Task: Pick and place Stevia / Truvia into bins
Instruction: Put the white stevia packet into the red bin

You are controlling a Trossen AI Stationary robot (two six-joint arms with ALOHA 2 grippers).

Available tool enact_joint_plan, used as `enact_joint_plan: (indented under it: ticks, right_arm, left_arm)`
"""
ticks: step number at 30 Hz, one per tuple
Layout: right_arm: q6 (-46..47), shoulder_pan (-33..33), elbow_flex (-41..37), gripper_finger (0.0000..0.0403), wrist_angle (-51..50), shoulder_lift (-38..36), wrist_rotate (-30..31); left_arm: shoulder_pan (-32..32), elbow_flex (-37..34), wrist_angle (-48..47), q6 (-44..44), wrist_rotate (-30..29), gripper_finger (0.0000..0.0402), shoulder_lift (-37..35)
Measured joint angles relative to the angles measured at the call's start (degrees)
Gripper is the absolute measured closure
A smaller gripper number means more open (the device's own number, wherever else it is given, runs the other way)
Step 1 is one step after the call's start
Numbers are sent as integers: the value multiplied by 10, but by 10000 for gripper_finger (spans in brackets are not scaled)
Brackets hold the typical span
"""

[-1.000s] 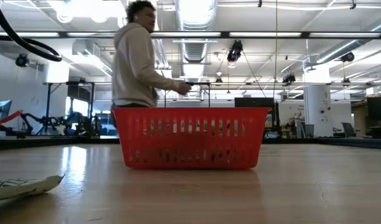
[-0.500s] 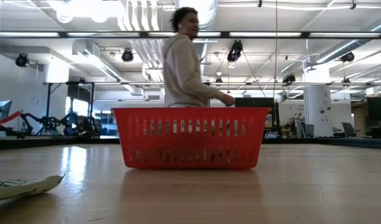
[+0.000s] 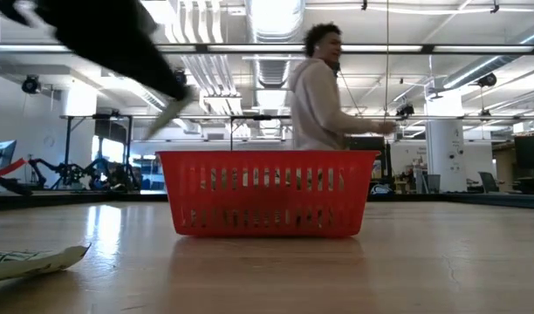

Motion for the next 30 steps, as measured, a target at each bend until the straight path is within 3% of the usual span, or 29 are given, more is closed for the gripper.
enact_joint_plan:
  ticks: [6,17,20,27,30]
  right_arm:
    - [0,0,0,346,-1,0,0]
    - [1,0,0,346,-1,0,0]
    - [2,0,0,346,-2,0,0]
    - [2,0,0,346,-2,0,-1]
    - [2,0,0,346,-5,0,-1]
  left_arm:
    - [52,0,105,120,14,402,9]
    - [85,-16,118,110,65,399,9]
    - [85,-20,133,131,71,373,9]
    - [84,-25,144,128,76,272,9]
    - [84,-25,141,121,117,245,1]
